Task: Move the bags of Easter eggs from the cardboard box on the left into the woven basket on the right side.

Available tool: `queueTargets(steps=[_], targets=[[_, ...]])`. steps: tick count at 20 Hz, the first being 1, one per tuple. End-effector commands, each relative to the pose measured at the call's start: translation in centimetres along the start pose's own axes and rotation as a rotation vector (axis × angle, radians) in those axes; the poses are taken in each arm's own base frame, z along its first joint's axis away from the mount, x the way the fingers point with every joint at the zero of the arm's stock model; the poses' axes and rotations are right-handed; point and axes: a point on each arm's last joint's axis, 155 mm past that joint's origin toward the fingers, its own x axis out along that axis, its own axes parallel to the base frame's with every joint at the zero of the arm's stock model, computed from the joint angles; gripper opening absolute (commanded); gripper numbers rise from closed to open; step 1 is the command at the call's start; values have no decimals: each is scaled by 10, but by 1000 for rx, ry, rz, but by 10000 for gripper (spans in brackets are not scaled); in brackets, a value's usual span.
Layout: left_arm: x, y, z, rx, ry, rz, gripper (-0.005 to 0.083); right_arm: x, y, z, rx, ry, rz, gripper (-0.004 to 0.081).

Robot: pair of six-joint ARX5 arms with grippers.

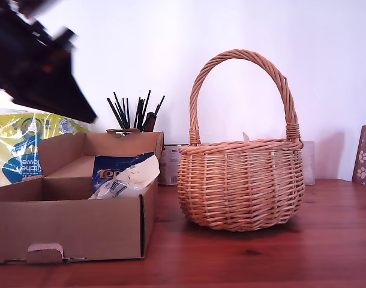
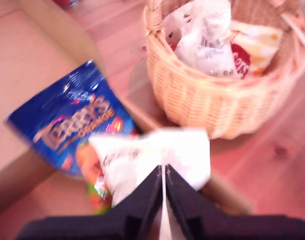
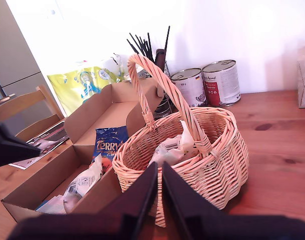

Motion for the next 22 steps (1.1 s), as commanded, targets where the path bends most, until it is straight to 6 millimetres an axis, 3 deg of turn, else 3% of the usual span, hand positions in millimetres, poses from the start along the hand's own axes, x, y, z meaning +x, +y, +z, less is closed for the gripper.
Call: queueTargets(steps=[1,4,5,7,8,9,15,22], targets=[[-6,0,-7,7,11,-8,-20,0,1,1,-4,-4,3,-12],[-11,0,-18,0,54,-9,7,0,1,1,-4,-4,3,-12],[-10,-4,-23,-6,71,-31,124,0,1,1,-4,-5,3,-12],[-7,-5,-29,-23,99,-35,660,0,1,1,-4,-5,3,-12],[-4,-2,-32,-20,109,-23,807,0,1,1,-4,-4,3,-12],[0,0,-32,-21,110,-18,758,0,1,1,-4,-4,2,-12],[33,10,-27,-10,73,-12,764,0,1,1,-3,-5,3,-12],[80,16,-58,24,129,-40,764,0,1,2,-4,-5,3,-12]])
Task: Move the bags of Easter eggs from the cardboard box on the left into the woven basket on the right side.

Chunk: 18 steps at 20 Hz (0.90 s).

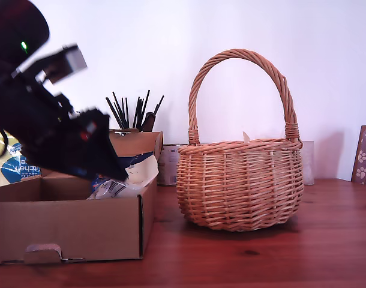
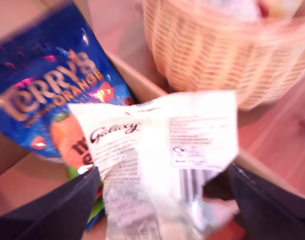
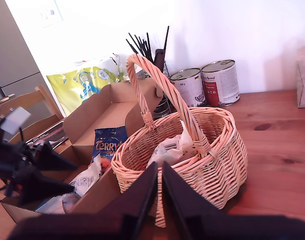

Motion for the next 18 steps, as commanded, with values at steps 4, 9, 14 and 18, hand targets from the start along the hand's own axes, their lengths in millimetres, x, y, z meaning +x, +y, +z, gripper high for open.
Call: queueTargets(steps=[4,9,14,18], targets=[[23,2,-33,-8,79,-13,764,0,1,1,-4,-5,3,-12],[34,1,-57,-29,148,-25,755,0,1,1,-3,-4,2,-12],[29,1,-43,-25,135,-27,303,0,1,1,-4,-4,2,-12],[18,0,-23,-17,105,-26,214,0,1,1,-4,-4,2,-12]])
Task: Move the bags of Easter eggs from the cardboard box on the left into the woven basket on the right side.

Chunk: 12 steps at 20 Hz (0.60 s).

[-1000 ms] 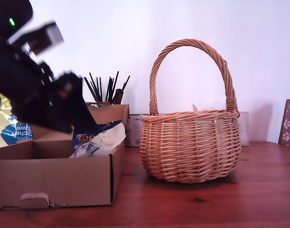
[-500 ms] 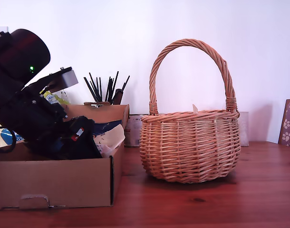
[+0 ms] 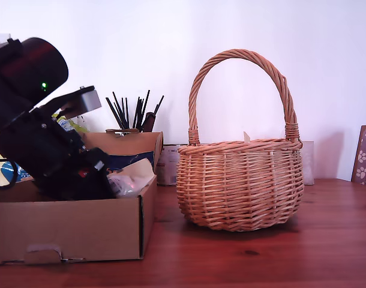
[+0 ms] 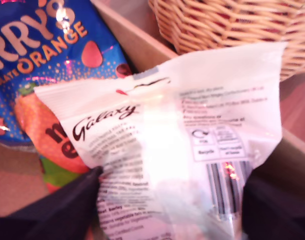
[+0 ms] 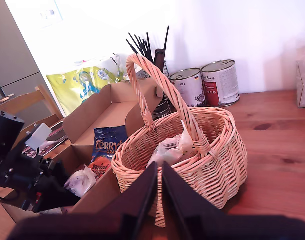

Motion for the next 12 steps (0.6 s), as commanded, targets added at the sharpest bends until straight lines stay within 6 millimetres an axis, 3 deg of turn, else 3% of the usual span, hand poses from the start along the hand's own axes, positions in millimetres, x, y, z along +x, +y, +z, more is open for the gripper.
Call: queueTargets(steps=[1,8,12], targets=[[-11,-2,14,16,-33,3,214,0,1,1,-4,-4,3,-12],[-82,-19,75,63,-253,9,215,0,1,1,-3,-5,3,-12],[-94,-52,117,76,-423,-96,215,0,1,1,-3,-5,3,-12]])
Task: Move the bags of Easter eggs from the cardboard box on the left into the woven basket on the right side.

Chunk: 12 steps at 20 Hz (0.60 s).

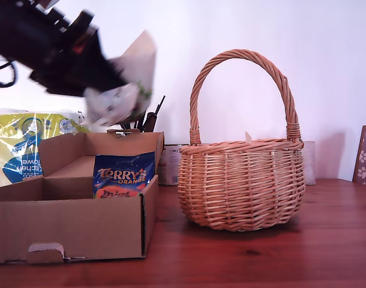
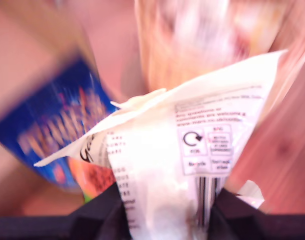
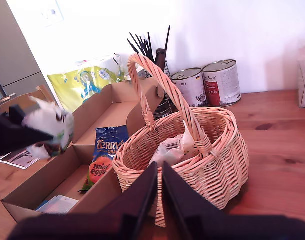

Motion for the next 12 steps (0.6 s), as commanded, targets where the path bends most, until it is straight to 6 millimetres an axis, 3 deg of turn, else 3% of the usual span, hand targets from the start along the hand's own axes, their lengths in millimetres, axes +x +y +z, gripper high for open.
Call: queueTargets(steps=[1,7,12], targets=[[13,-12,8,0,-42,-40,216,0,1,1,-3,-5,3,-12],[61,-42,30,19,-167,-123,216,0,1,2,-4,-5,3,-12],[105,-50,43,30,-158,-136,216,0,1,2,-4,-5,3,-12]])
